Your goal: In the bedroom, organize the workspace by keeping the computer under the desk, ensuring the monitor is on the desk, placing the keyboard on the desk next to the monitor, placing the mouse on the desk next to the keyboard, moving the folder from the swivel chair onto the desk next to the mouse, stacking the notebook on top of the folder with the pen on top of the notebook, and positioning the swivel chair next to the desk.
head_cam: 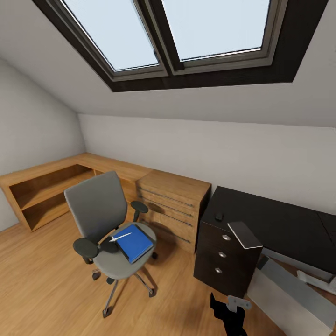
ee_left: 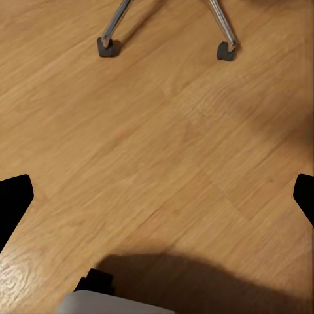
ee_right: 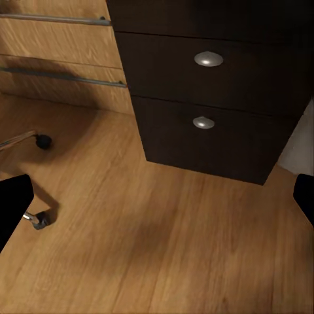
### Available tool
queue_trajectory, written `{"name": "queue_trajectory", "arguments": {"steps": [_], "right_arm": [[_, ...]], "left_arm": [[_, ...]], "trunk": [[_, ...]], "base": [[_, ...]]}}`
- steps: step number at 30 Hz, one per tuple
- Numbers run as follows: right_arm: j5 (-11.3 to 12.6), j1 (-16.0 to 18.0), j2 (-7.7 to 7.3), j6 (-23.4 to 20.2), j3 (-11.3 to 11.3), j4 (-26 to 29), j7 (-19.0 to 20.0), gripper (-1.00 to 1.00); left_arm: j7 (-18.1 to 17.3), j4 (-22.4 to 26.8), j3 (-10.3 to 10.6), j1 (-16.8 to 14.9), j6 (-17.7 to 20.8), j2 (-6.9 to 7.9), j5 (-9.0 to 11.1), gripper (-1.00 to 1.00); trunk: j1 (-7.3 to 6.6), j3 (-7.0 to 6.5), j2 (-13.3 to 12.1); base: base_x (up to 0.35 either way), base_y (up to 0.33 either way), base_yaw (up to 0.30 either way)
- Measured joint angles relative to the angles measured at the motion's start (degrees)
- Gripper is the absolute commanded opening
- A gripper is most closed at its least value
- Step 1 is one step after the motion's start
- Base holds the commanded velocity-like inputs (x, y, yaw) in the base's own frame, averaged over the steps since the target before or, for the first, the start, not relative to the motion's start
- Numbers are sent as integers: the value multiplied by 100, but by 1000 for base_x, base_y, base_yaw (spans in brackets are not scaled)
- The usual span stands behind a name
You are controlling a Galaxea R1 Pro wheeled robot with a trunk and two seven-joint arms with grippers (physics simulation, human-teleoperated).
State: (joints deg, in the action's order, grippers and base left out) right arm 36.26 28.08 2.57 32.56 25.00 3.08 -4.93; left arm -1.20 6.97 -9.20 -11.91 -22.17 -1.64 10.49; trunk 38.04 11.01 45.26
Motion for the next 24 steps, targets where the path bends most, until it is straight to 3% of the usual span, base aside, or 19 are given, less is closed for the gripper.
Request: {"name": "queue_trajectory", "arguments": {"steps": [18,24], "right_arm": [[-18,0,-5,-41,19,17,2,100],[-27,14,-112,-366,9,67,-25,100]], "left_arm": [[23,-166,-9,1,20,257,-2,100],[24,-253,-2,1,12,278,11,100]], "trunk": [[0,0,0],[0,0,0]], "base": [[0,-12,0],[0,0,0]]}}
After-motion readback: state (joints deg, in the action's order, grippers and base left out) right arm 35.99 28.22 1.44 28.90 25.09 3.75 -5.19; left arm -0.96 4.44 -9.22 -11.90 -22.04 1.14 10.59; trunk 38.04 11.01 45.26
